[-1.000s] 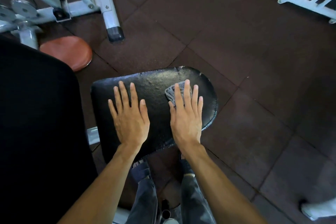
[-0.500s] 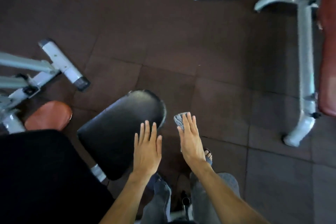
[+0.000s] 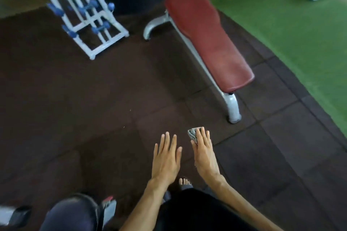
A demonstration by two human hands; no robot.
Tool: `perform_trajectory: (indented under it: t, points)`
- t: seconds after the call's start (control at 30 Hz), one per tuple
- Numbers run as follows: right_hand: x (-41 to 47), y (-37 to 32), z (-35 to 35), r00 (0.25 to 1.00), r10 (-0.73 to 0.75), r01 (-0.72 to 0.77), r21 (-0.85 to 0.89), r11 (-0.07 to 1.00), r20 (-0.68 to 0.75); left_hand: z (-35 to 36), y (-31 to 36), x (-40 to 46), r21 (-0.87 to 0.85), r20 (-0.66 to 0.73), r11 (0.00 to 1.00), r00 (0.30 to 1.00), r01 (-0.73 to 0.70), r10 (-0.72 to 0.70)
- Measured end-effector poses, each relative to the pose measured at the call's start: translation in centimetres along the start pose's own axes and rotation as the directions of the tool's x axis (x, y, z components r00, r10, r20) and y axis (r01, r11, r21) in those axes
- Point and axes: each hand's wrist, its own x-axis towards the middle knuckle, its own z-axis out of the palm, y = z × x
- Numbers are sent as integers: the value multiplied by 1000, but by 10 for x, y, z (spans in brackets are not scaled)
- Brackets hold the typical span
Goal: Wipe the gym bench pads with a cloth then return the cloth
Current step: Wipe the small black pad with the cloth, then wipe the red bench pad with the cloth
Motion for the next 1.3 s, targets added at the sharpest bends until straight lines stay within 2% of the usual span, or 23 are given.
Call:
perform_trajectory:
  t: [0.13, 0.23, 0.43, 0.53, 0.67, 0.77, 0.83, 0.93, 1.03, 1.17, 1.3]
  points:
    - [55, 16, -23, 988, 89, -89, 9, 996, -128, -19, 27, 73, 22, 91, 990, 986, -139, 136]
    - [99, 25, -30, 970, 173, -172, 22, 985, -169, -28, 36, 132, 96, 167, 966, 960, -241, 223]
    - [184, 14, -51, 886, 384, -333, 221, 917, -260, -69, 51, 258, 203, 314, 861, 864, -466, 393]
    - [228, 4, -63, 830, 478, -380, 335, 862, -287, -98, 65, 324, 263, 412, 785, 801, -561, 434]
    - [277, -1, -73, 746, 573, -443, 388, 808, -339, -122, 82, 398, 297, 496, 713, 740, -636, 454]
    - [320, 12, -80, 716, 629, -466, 462, 754, -304, -124, 102, 452, 309, 546, 653, 692, -691, 473]
    - [344, 18, -76, 658, 693, -517, 493, 700, -295, -118, 113, 486, 317, 574, 624, 668, -714, 473]
    - [387, 36, -73, 628, 728, -513, 558, 652, -274, -97, 138, 544, 323, 589, 611, 659, -723, 468]
    - [435, 67, -72, 584, 781, -539, 613, 578, -223, -65, 163, 605, 304, 606, 570, 617, -763, 503]
    - [498, 117, -63, 509, 831, -559, 648, 518, -224, -9, 184, 691, 269, 468, 510, 574, -817, 672]
    - [555, 176, -47, 454, 842, -535, 666, 520, -293, 47, 202, 773, 284, 408, 414, 500, -865, 764]
